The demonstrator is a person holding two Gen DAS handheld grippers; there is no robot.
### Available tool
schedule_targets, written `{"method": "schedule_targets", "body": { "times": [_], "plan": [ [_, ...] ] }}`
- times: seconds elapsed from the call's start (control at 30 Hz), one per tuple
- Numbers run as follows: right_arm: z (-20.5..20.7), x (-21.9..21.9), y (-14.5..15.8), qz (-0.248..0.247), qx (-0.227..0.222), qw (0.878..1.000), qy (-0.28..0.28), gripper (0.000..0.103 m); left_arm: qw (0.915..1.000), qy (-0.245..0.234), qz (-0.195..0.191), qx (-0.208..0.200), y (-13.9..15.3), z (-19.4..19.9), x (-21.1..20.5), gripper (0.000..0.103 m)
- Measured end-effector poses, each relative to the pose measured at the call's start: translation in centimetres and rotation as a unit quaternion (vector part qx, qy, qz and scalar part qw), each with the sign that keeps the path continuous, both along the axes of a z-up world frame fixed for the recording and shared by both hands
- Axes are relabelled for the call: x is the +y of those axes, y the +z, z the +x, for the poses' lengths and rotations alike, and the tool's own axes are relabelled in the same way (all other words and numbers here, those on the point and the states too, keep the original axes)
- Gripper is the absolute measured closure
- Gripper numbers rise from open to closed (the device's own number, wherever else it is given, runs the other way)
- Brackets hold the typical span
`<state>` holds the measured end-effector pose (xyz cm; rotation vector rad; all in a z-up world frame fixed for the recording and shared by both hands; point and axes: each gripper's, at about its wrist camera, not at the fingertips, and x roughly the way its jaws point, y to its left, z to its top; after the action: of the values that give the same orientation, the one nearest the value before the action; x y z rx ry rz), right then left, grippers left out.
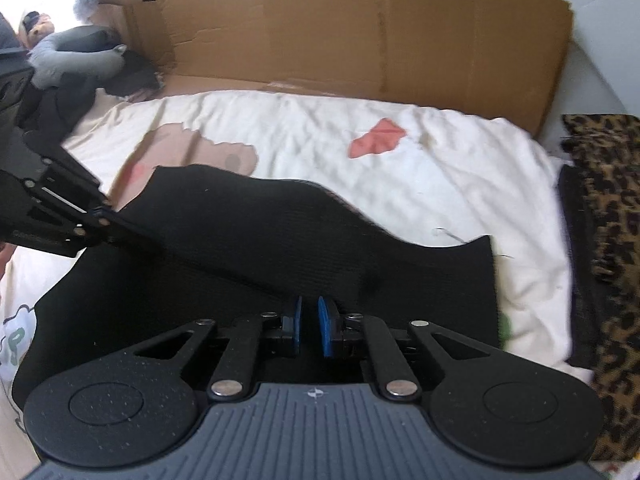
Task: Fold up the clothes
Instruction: 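Raise the black pants off the duvet with both tools, then lift the pants higher so they hang between both tools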
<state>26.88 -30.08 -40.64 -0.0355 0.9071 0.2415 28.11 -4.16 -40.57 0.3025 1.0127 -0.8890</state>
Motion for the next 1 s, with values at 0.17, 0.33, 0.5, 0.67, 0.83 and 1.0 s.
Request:
{"method": "schedule_targets", "body": {
  "times": [0.17, 0.33, 0.5, 0.67, 0.83, 1.0],
  "plan": [
    [-1.1, -0.3, 1.4, 0.004, -0.006, 1.0, -0.015, 0.085, 0.9999, -0.01, -0.011, 0.004, 0.9, -0.7, 0.0, 0.081],
    [-1.2, 0.3, 0.2, -0.009, 0.008, 1.0, -0.019, 0.084, 0.9994, -0.021, -0.023, 0.014, 1.1, -1.6, 0.0, 0.079],
    [0.3, 0.6, -1.3, -0.009, 0.011, 0.999, -0.031, 0.084, 0.9987, -0.036, -0.02, 0.031, 0.4, -2.7, 0.2, 0.076],
    [1.9, 0.9, -2.1, -0.011, 0.008, 0.999, -0.031, 0.081, 0.9967, -0.065, -0.024, 0.043, 0.0, -4.4, 0.5, 0.069],
    [2.7, 0.9, -2.2, -0.007, 0.023, 0.999, -0.039, 0.079, 0.9948, -0.084, -0.03, 0.049, -0.3, -5.6, 0.2, 0.065],
    [2.6, 1.3, -1.4, -0.022, 0.025, 0.999, -0.036, 0.079, 0.9941, -0.09, -0.021, 0.056, -1.0, -6.6, 0.1, 0.057]
  ]
}}
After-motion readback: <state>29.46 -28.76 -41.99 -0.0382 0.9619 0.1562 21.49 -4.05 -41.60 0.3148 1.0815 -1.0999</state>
